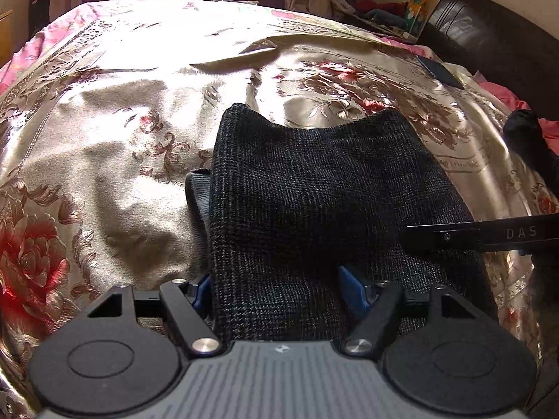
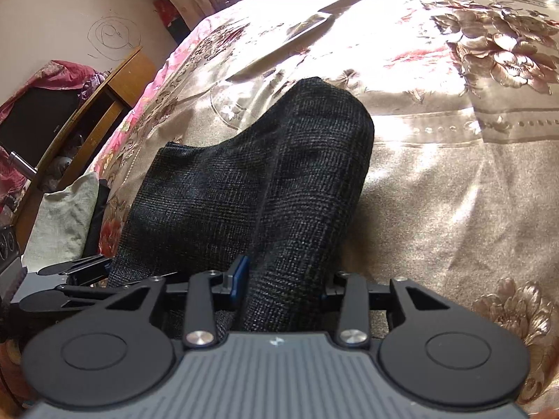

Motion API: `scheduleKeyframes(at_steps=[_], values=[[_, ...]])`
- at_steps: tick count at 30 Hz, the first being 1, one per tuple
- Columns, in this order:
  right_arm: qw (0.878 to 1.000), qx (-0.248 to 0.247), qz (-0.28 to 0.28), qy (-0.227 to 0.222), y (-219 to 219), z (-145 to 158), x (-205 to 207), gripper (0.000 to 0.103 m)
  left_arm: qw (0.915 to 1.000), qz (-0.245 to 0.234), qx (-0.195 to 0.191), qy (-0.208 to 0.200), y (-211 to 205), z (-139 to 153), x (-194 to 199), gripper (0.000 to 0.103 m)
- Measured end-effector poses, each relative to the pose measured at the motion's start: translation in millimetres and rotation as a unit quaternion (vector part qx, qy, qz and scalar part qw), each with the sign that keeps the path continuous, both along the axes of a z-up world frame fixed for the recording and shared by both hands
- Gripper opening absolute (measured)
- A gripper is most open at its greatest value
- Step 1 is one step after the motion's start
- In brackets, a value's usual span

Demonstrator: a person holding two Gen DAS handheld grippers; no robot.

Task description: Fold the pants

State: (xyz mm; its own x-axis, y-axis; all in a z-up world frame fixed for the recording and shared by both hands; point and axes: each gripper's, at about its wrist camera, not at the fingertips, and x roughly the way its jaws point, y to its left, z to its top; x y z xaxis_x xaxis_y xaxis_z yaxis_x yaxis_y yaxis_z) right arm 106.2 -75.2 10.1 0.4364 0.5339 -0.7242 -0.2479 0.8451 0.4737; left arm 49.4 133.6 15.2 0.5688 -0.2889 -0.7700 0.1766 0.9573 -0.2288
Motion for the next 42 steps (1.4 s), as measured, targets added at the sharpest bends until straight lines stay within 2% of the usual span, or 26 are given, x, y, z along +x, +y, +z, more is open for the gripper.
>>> scheduleKeyframes(at_steps=[18, 28, 34, 42], values=[[0.996, -0.07, -0.049, -0.031, -58, 14, -30, 0.038, 0.9967, -0.079, 0.018, -0.005, -79, 2, 5, 0.083], [0.991, -0.097, -0.087, -0.04, -110, 22, -29, 0.038, 0.9924, -0.123, 0.007, -0.009, -137, 3, 22, 0.083], [0.985, -0.116, -0.123, -0.041, -162, 27, -24, 0.038, 0.9875, -0.157, -0.007, -0.015, -194, 1, 37, 0.083], [0.972, -0.115, -0.201, -0.03, -254, 23, -5, 0.038, 0.9751, -0.218, -0.018, -0.032, -278, 1, 55, 0.083]])
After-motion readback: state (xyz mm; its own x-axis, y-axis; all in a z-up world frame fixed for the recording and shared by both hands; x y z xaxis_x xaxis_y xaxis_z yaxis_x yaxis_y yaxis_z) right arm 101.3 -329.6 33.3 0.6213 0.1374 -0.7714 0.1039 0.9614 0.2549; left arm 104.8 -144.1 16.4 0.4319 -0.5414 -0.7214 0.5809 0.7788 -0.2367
